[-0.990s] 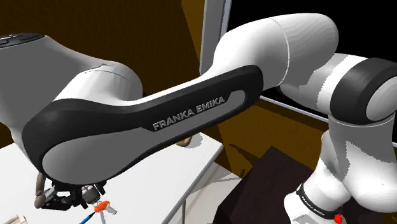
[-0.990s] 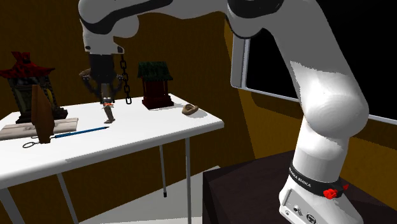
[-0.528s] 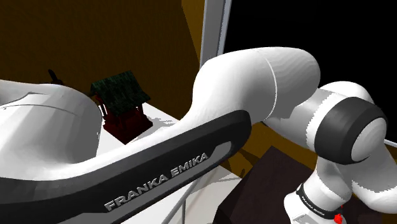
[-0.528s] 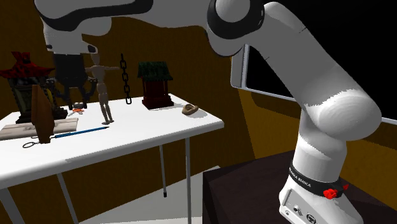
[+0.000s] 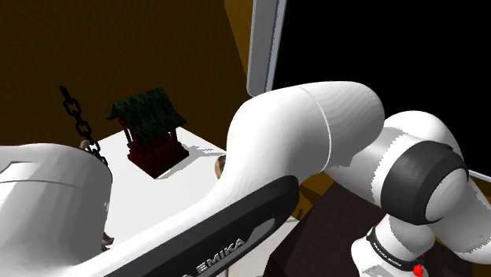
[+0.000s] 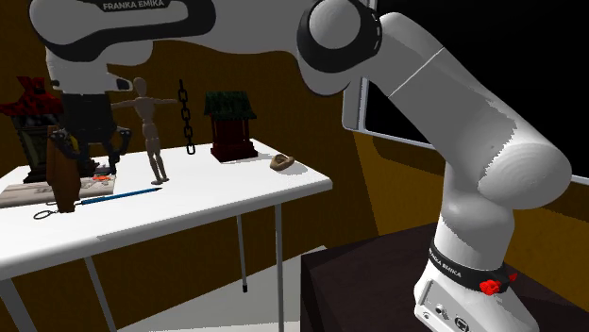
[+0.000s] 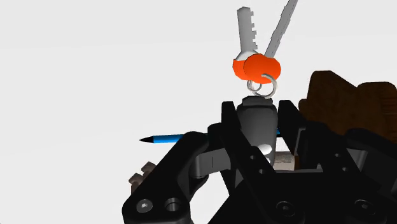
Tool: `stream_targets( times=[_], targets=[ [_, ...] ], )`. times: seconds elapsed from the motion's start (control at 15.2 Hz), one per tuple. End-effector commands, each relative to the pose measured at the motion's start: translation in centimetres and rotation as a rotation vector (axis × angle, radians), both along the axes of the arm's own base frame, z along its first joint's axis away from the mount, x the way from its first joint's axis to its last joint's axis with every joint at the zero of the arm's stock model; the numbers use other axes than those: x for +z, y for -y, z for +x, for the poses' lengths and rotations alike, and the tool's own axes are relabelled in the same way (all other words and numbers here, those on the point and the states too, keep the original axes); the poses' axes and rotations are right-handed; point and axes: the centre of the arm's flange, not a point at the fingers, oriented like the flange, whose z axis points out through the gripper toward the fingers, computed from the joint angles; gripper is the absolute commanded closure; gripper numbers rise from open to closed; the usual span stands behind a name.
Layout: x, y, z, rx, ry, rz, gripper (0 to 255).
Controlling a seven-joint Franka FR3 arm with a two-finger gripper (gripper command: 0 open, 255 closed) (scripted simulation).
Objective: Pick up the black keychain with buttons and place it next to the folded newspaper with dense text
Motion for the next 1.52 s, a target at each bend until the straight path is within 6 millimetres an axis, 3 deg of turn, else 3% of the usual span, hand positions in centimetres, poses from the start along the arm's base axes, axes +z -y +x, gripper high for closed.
stream_targets(
  times=[0.0, 0.79, 1.25, 1.32, 1.45],
  targets=[
    [-1.2, 0.0, 0.2, -0.001, -0.001, -0.003, 255],
    [-7.7, 0.0, 0.2, -0.001, -0.001, -0.003, 255],
    [-7.7, 0.0, 0.2, -0.001, -0.001, -0.003, 255],
    [-7.7, 0.0, 0.2, -0.001, -0.001, -0.003, 0],
    [-7.7, 0.0, 0.2, -0.001, -0.001, -0.003, 0]
  ],
)
